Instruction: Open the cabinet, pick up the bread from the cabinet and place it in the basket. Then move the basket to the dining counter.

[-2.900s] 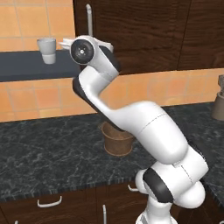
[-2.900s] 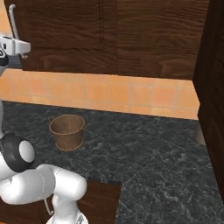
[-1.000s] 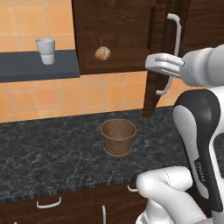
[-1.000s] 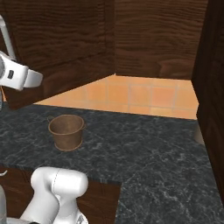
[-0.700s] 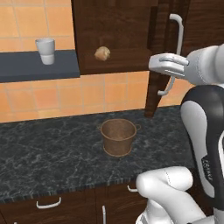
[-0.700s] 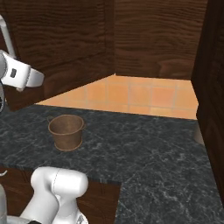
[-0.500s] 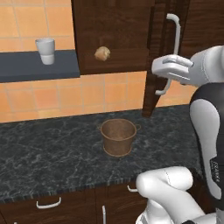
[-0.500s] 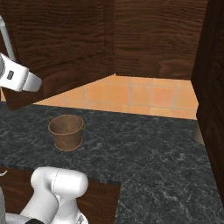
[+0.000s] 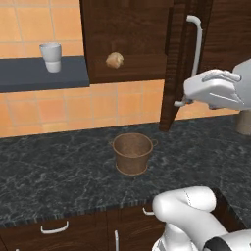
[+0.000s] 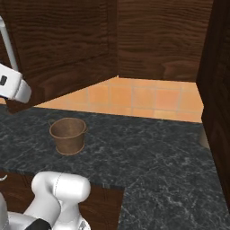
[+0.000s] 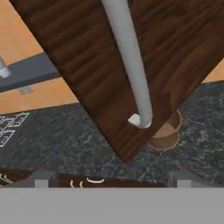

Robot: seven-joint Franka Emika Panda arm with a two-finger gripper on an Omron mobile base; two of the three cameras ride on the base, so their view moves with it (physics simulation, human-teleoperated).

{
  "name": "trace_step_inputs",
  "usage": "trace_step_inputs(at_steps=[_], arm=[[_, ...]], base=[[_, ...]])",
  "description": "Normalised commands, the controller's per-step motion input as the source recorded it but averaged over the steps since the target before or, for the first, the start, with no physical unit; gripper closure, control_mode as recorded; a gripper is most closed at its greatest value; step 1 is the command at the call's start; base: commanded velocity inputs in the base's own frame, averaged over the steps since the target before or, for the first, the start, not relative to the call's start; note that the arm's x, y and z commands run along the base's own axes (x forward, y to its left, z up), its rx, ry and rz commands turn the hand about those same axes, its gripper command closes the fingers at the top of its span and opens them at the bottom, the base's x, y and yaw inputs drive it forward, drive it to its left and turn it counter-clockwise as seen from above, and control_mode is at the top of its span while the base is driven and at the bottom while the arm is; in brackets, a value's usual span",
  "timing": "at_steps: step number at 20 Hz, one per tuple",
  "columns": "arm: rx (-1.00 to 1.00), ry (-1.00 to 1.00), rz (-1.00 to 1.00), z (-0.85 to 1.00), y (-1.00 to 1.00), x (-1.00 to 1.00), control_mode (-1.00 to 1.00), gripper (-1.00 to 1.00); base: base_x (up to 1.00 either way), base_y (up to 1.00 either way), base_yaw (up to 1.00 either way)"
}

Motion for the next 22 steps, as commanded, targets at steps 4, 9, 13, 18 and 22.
trace_step_inputs(at_steps=[4,9,13,18,22], arm=[[0.04,0.0,-0.15,-0.58,1.0,-0.32,-1.0,-1.0],[0.15,0.0,-0.29,-0.22,0.96,0.28,-1.0,-1.0],[0.21,0.0,-0.36,-0.01,0.71,0.59,-1.0,-1.0],[0.45,-0.02,-0.54,-0.12,0.31,0.44,-1.0,-1.0],[0.5,-0.12,-0.61,-0.14,0.12,0.4,-1.0,-1.0]], base=[[0.0,0.0,0.0],[0.0,0.0,0.0],[0.0,0.0,0.0],[0.0,0.0,0.0],[0.0,0.0,0.0]])
